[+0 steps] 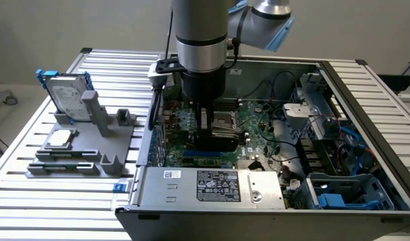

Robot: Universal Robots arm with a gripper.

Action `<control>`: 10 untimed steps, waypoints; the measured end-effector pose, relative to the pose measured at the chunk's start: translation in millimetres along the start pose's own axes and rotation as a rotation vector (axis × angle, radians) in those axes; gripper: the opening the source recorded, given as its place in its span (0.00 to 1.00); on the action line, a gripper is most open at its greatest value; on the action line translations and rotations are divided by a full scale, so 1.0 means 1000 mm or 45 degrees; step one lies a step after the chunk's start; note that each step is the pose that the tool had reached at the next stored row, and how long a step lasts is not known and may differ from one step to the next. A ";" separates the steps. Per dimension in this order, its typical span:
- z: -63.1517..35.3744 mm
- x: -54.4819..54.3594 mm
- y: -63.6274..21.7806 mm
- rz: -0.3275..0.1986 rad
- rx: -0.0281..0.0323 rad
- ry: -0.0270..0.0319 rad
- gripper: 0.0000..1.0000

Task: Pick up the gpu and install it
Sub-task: 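Insert the gpu into the slot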

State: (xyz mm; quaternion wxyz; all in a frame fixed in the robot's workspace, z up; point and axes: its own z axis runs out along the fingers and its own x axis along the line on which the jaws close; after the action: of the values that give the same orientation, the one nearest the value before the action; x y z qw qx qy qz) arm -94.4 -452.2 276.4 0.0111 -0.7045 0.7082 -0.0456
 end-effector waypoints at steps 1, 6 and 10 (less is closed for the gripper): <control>0.0003 0.000 0.0001 0.000 -0.0001 -0.0002 0.26; 0.0020 0.001 0.0007 0.000 -0.0001 -0.0046 0.26; 0.0042 0.001 0.0018 0.001 -0.0002 -0.0097 0.26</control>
State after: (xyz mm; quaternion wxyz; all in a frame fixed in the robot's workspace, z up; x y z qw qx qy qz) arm -95.9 -453.1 272.1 0.0137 -0.7044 0.7083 -0.0429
